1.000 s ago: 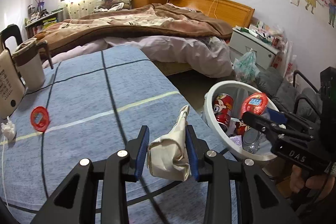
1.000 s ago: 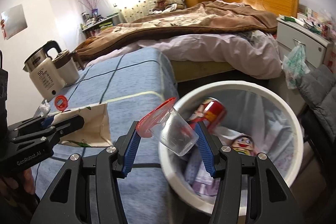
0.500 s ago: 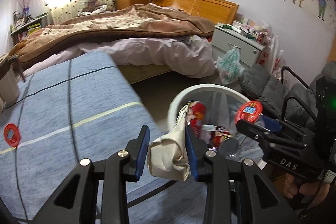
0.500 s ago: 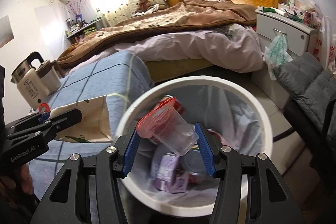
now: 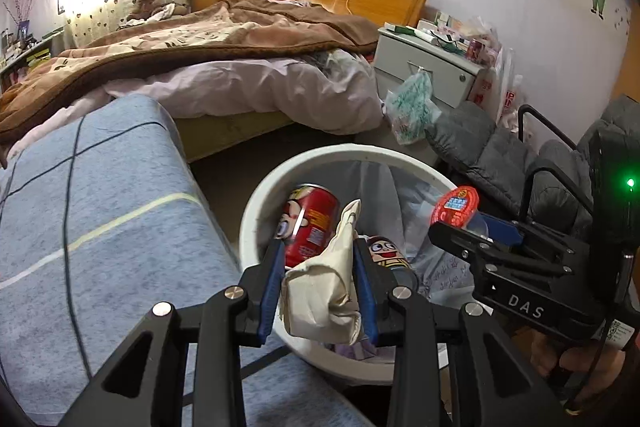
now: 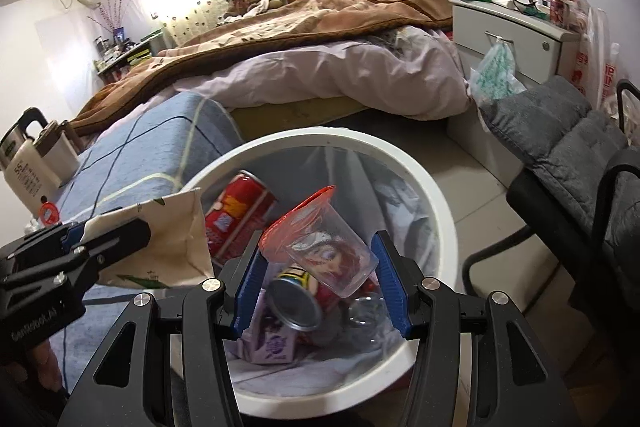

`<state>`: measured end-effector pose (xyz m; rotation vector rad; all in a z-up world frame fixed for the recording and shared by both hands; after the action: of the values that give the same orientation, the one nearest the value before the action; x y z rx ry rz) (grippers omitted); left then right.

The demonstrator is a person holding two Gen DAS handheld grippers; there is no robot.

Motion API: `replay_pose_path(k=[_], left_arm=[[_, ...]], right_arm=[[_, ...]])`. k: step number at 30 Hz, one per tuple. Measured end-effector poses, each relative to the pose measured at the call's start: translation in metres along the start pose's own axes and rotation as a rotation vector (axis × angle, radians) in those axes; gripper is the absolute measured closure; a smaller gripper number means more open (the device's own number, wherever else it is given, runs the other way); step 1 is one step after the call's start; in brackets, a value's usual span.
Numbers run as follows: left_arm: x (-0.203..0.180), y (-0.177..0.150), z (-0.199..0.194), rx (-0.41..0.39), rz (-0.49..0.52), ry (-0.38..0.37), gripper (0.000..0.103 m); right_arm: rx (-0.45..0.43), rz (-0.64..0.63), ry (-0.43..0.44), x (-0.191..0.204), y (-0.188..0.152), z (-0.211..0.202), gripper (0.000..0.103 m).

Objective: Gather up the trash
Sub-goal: 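Open both tools to drop the wrapper and cup into the wastebasket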

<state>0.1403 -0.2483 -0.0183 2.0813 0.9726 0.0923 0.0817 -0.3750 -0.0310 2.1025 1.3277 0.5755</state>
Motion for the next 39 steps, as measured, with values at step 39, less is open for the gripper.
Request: replay_pose_path(k=[39], left_arm=[[0.02,-0.014,-0.032,-0.042,-0.06,0.035,0.038]], right_arm=[[-0.044,-0.013,-0.014,0.018,-0.003,-0.024,0.039]])
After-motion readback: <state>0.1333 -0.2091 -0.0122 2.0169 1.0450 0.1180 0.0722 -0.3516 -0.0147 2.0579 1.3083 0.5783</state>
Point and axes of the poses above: each gripper's, at about its wrist camera, not at the fingertips, and z roughly the way its jaws point, x to its left, y to its top, the point moved 3 cm from there along z, roughly the way its jaws point, and after that the axes turned 9 degrees about -y, right-handed, at the moved point
